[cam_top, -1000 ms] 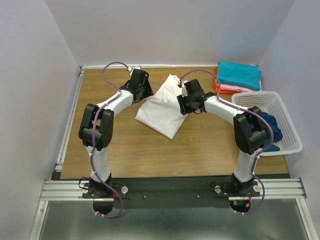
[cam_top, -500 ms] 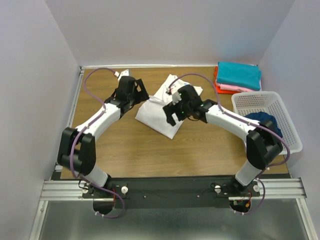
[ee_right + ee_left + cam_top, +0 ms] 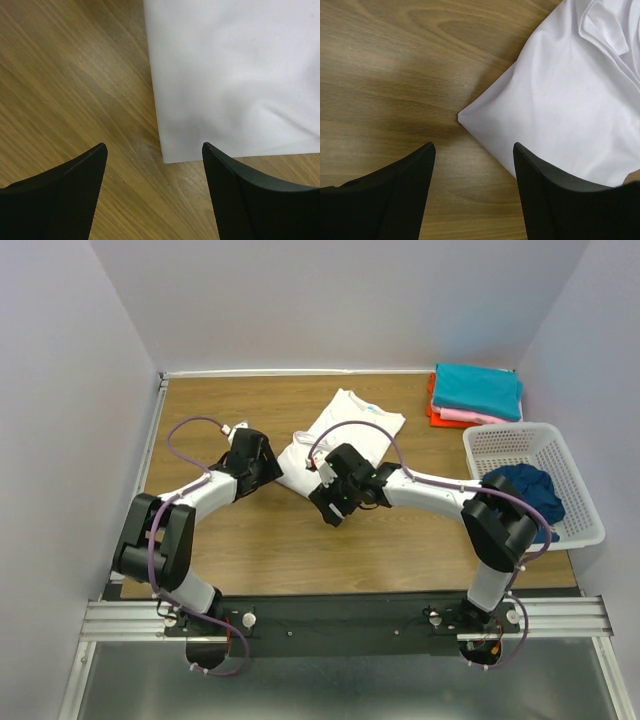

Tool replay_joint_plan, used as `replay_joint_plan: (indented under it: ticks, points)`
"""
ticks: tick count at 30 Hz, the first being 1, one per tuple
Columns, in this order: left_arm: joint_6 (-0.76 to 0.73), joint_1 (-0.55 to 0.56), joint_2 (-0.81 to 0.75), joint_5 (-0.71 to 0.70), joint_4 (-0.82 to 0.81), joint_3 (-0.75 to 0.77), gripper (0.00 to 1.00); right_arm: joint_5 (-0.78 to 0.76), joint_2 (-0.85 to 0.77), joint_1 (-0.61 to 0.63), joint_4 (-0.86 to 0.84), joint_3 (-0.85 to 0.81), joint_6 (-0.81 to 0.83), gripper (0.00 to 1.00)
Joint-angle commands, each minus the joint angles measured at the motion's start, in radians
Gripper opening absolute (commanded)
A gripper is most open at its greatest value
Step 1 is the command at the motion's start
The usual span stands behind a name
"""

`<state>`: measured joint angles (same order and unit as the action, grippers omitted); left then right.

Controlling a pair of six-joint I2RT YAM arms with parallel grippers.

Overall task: Fold and stack the t-shirts
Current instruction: Fold the tshirt

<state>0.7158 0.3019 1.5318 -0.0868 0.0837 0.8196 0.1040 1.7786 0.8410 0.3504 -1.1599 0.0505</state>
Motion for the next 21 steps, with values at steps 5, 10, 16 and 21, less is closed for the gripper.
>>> replay_joint_plan:
  ticks: [5,10,16,21]
  points:
    - [0.007,-0.017,0.117,0.065,-0.079,0.018,0.63,-0.064,0.057,0.023,0.009,0.019,-0.017,0.74]
    - [0.005,-0.018,0.169,0.081,-0.096,0.03,0.59,-0.098,0.076,0.024,0.007,0.017,-0.018,0.72]
    - [-0.003,-0.017,0.177,0.082,-0.101,0.041,0.35,-0.133,0.107,0.024,0.007,0.017,-0.024,0.58]
    - [-0.006,-0.017,0.176,0.082,-0.101,0.039,0.0,-0.11,0.094,0.027,0.009,0.026,-0.047,0.45]
